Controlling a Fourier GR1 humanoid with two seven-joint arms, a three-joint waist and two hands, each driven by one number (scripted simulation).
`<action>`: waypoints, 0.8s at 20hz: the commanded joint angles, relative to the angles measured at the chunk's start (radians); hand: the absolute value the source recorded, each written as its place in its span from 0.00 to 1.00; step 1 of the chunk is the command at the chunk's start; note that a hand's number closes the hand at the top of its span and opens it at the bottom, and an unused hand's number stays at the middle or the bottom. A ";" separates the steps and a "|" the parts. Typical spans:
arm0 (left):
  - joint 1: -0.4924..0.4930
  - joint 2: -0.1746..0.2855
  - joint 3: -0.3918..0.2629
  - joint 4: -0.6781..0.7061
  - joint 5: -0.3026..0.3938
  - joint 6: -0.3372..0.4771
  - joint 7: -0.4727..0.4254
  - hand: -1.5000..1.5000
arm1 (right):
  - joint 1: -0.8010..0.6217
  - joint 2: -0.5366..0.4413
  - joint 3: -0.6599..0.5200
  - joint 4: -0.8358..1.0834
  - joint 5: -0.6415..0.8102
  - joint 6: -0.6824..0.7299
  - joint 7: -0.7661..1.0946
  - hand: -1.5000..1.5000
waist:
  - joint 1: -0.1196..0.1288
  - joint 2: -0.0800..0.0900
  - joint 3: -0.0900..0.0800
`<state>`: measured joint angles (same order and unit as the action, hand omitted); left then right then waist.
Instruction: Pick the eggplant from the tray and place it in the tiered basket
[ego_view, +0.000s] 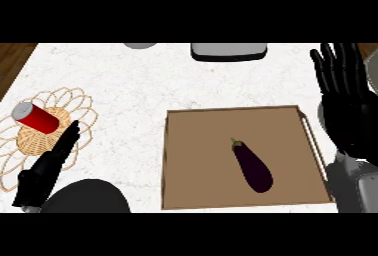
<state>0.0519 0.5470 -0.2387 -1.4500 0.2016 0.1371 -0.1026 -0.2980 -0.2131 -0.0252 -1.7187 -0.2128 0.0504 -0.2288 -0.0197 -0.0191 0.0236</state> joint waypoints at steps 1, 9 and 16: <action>-0.026 -0.028 -0.017 -0.046 -0.004 -0.011 0.037 0.50 | 0.018 0.036 0.065 0.030 0.079 -0.051 0.050 0.00 | 0.022 0.018 -0.024; -0.118 -0.214 -0.096 -0.010 0.057 -0.032 -0.009 0.50 | 0.035 0.205 0.374 0.355 0.373 -0.246 0.433 0.00 | 0.043 0.034 -0.028; -0.158 -0.277 -0.080 0.044 0.018 -0.002 0.002 0.50 | -0.140 0.197 0.525 0.324 0.525 -0.377 0.515 0.00 | 0.019 0.015 -0.025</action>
<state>-0.1069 0.3205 -0.3009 -1.4073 0.2408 0.1006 -0.1103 -0.3701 -0.0279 0.4316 -1.3423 0.1938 -0.2944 0.1437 0.0092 0.0036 -0.0011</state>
